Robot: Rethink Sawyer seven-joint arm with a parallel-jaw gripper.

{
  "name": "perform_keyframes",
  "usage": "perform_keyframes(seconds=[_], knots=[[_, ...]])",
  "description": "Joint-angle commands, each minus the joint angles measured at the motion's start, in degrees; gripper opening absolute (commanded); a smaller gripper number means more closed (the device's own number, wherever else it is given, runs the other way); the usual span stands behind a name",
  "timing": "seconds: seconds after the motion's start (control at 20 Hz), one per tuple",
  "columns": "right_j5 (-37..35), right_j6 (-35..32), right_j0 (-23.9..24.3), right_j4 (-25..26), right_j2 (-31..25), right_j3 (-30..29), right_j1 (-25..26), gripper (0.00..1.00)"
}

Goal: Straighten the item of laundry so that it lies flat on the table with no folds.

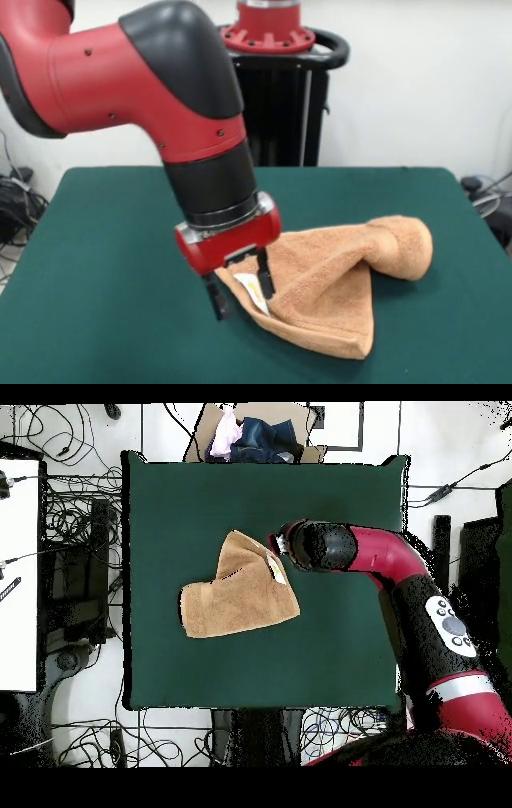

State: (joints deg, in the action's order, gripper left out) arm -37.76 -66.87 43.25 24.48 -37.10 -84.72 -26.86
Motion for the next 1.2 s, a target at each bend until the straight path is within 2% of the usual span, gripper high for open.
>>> perform_keyframes(seconds=[0.05, 0.55, 0.65, 0.9, 1.2], knots=[[6.59, -14.16, -2.88, -2.35, 2.55, -6.71, 1.69, 1.00], [14.92, -14.51, -4.40, -2.04, 5.90, -7.51, 6.24, 1.00], [14.25, -12.22, -3.14, -2.25, 6.17, -5.27, 7.79, 1.00], [15.98, -11.98, -3.18, -2.07, 6.86, -6.82, 7.79, 1.00], [15.93, -11.65, -3.69, -1.77, 7.61, -5.61, 7.93, 1.00]])
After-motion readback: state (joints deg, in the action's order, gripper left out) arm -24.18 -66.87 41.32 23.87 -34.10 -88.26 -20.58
